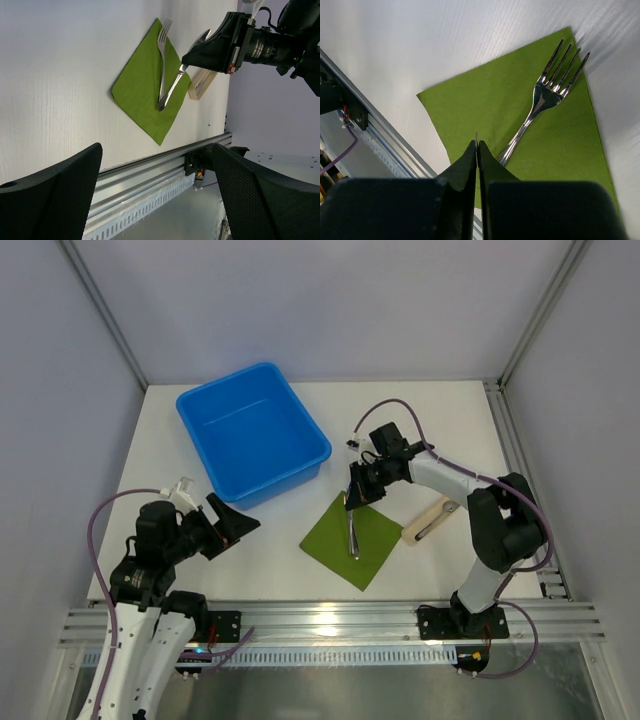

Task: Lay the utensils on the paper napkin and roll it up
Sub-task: Place the utensils on the napkin.

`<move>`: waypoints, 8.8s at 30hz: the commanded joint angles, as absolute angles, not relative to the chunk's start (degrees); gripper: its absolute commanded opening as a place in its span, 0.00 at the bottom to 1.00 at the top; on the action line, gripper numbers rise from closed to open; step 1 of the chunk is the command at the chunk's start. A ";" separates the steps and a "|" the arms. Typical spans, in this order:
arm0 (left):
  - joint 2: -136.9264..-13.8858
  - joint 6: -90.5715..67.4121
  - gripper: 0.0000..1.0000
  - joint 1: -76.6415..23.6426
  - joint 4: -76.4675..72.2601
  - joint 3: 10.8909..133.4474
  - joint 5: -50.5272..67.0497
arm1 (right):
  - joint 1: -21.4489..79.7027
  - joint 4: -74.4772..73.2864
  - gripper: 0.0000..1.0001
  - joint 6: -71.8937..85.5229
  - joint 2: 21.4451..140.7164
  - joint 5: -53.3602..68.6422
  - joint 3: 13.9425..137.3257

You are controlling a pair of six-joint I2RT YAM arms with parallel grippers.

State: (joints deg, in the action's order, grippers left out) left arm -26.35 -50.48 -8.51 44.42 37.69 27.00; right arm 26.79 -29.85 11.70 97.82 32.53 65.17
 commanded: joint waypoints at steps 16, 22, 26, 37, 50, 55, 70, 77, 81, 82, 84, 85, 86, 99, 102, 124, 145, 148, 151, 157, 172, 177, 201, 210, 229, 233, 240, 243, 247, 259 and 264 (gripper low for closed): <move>-26.54 -49.39 0.91 -8.61 43.86 39.29 27.33 | 27.77 -29.27 0.04 9.84 102.30 34.54 69.08; -26.54 -49.31 0.91 -8.70 43.77 39.20 27.25 | 27.77 -29.97 0.05 9.58 103.71 33.49 70.58; -26.63 -49.31 0.91 -8.70 43.77 39.11 27.16 | 27.86 -30.41 0.09 9.58 104.50 32.52 71.28; -26.72 -49.22 0.91 -8.70 43.59 39.02 27.16 | 28.56 -31.29 0.10 9.32 106.70 30.32 72.25; -26.80 -49.13 0.91 -8.70 43.51 38.76 26.98 | 31.72 -33.04 0.13 12.73 103.28 16.48 71.72; -26.89 -49.31 0.91 -8.70 43.42 38.67 26.98 | 38.48 -34.71 0.26 17.04 101.69 5.03 72.15; -25.84 -49.04 0.91 -8.70 44.56 38.76 26.81 | 47.20 -37.88 0.34 23.03 103.89 -9.58 72.51; -25.66 -49.13 0.91 -8.70 44.74 38.85 26.81 | 48.51 -37.35 0.33 23.64 104.94 -8.70 72.86; -25.66 -49.13 0.91 -8.70 44.82 38.85 26.89 | 49.13 -37.44 0.32 24.17 105.56 -9.23 73.13; -25.75 -49.04 0.91 -8.61 44.74 38.85 26.89 | 49.04 -37.53 0.32 24.26 105.56 -9.23 72.95; -25.75 -48.96 0.91 -8.61 44.82 38.85 26.89 | 49.22 -37.35 0.29 24.52 105.82 -9.14 72.77; -25.66 -49.04 0.91 -8.61 44.91 38.85 26.81 | 49.31 -37.44 0.29 24.52 105.82 -9.23 72.77; -25.84 -49.04 0.91 -8.61 44.74 38.85 26.98 | 49.48 -37.27 0.29 24.61 105.91 -9.32 72.69; -25.84 -49.13 0.91 -8.70 44.82 39.11 27.16 | 50.27 -36.91 0.20 25.58 106.96 -9.32 72.25; -25.58 -49.04 0.91 -8.70 44.91 39.11 27.16 | 50.36 -36.74 0.19 25.75 107.14 -9.32 72.16; -25.31 -49.04 0.91 -8.61 45.18 39.20 27.07 | 50.36 -36.47 0.25 26.37 107.49 -9.23 71.19; -25.22 -49.13 0.91 -8.70 45.09 39.02 27.07 | 50.36 -36.39 0.04 31.38 101.60 -10.90 72.16; -25.22 -49.04 0.91 -8.70 45.26 38.94 27.07 | 50.45 -36.30 0.04 32.25 100.55 -11.77 71.28; -25.14 -49.13 0.91 -8.70 45.18 38.76 27.16 | 50.45 -36.56 0.04 32.96 99.85 -12.48 70.58; -24.96 -49.13 0.91 -8.70 45.09 38.67 27.25 | 50.45 -37.79 0.04 32.43 100.19 -13.09 69.88; -24.52 -49.22 0.91 -8.61 45.26 37.97 27.07 | 50.54 -37.88 0.24 30.85 101.43 -15.82 68.82; -24.61 -49.31 0.91 -8.61 45.26 38.06 27.07 | 50.54 -37.97 0.27 31.81 98.71 -18.72 67.85; -25.05 -49.22 0.91 -8.61 44.82 37.97 27.60 | 50.54 -34.98 0.28 31.38 100.98 -13.45 65.13; -25.05 -49.22 0.91 -8.70 44.82 37.97 27.60 | 50.54 -34.80 0.27 31.38 103.71 -13.88 65.48; -24.87 -49.04 0.91 -8.61 45.09 38.06 27.42 | 50.98 -35.77 0.04 34.71 98.97 -13.80 64.69; -24.96 -49.04 0.91 -8.61 45.00 37.97 27.42 | 51.68 -36.03 0.04 35.77 96.69 -13.53 63.81; -24.87 -49.13 0.91 -8.70 44.91 37.71 27.60 | 52.73 -35.60 0.04 36.65 95.89 -13.36 61.44; -24.61 -49.13 0.91 -8.61 45.00 37.71 27.60 | 53.00 -35.42 0.04 36.91 96.15 -13.53 60.91; -24.52 -49.04 0.91 -8.61 45.26 37.79 27.42 | 53.17 -35.07 0.04 37.09 96.59 -13.98 60.38; -24.00 -49.04 0.91 -8.70 45.79 37.97 27.42 | 53.09 -34.98 0.04 36.91 99.23 -15.55 62.31; -23.99 -48.96 0.91 -8.70 45.88 37.88 27.33 | 53.09 -35.68 0.04 36.56 99.84 -16.96 63.46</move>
